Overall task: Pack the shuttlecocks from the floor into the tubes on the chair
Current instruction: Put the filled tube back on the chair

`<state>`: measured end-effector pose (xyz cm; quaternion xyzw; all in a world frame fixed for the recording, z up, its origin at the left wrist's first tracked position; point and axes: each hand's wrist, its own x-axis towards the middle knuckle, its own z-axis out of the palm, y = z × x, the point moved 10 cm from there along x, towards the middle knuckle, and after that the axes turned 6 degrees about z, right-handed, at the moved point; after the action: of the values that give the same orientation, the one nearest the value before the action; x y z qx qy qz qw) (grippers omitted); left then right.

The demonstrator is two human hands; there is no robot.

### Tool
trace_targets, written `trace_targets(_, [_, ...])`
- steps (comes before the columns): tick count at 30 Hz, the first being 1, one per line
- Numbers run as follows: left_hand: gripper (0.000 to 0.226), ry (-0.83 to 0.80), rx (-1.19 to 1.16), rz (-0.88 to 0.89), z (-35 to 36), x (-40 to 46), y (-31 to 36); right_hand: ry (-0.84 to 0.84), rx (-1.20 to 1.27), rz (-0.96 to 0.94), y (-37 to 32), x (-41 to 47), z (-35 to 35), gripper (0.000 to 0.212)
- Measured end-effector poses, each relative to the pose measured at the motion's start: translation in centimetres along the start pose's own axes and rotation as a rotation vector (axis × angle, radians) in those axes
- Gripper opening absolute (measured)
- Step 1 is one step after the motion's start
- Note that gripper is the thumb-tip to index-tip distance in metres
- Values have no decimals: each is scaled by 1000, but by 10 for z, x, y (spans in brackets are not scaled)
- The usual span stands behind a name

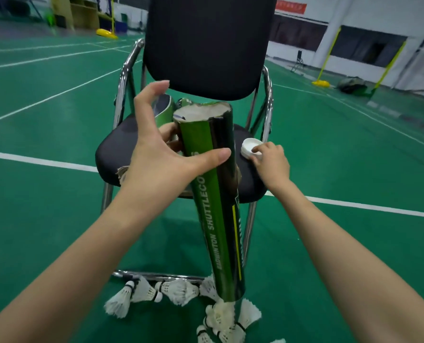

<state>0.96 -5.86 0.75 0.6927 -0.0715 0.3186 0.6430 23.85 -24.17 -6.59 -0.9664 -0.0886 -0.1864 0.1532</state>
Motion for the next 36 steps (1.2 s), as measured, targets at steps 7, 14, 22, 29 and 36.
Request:
trace_targets(7, [94,-2,21,-26,1,-7,-14,57,15,14,-3,8,0,19])
trace_targets(14, [97,-9,35,-50,-3,-17,-15,0,117,116,0,7,-10,15])
trace_targets(22, [98,-17,35,-72,-3,-26,-22,-63,175,112,0,5,-12,27])
trace_targets(29, [99,-23,17,-67,0,-28,-30,-151,166,82,0,21,3,61])
trace_targets(36, [102,-36,24,-77,3,-30,-35,-154,158,-2,-8,20,3,66])
